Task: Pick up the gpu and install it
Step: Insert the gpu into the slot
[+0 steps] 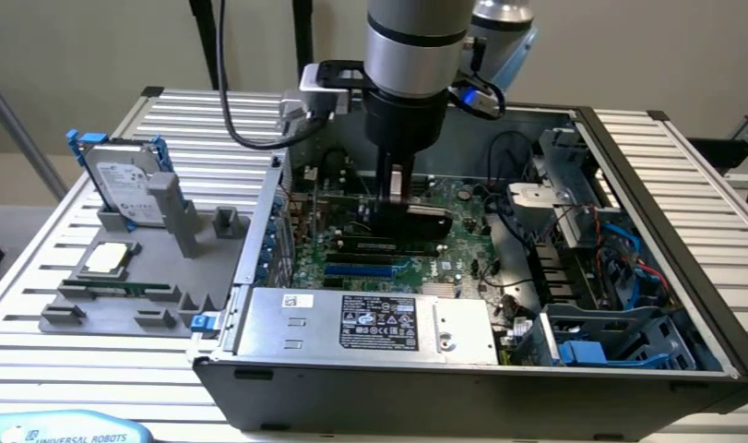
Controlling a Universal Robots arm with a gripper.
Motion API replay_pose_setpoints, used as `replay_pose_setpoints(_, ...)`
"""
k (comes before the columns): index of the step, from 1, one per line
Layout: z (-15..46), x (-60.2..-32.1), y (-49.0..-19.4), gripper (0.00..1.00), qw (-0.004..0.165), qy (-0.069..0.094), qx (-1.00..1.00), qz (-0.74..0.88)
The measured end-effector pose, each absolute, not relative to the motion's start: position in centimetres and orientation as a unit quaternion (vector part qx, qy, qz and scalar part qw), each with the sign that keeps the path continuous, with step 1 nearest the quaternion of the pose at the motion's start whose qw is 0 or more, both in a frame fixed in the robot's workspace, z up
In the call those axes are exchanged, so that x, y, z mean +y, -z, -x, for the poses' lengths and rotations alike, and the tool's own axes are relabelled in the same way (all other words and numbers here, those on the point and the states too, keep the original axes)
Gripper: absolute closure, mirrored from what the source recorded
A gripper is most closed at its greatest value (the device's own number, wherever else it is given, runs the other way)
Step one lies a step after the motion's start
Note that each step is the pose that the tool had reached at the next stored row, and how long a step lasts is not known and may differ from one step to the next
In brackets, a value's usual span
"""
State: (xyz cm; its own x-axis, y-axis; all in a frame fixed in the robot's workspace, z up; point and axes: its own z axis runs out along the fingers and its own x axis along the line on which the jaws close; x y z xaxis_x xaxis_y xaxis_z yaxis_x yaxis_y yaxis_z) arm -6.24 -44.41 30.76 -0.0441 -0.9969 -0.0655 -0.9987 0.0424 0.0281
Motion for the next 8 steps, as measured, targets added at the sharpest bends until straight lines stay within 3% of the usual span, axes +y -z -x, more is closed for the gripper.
replay_pose_setpoints(8,7.3,-45.2,-29.8,0.73,0.014,-0.034,0.717,0.696)
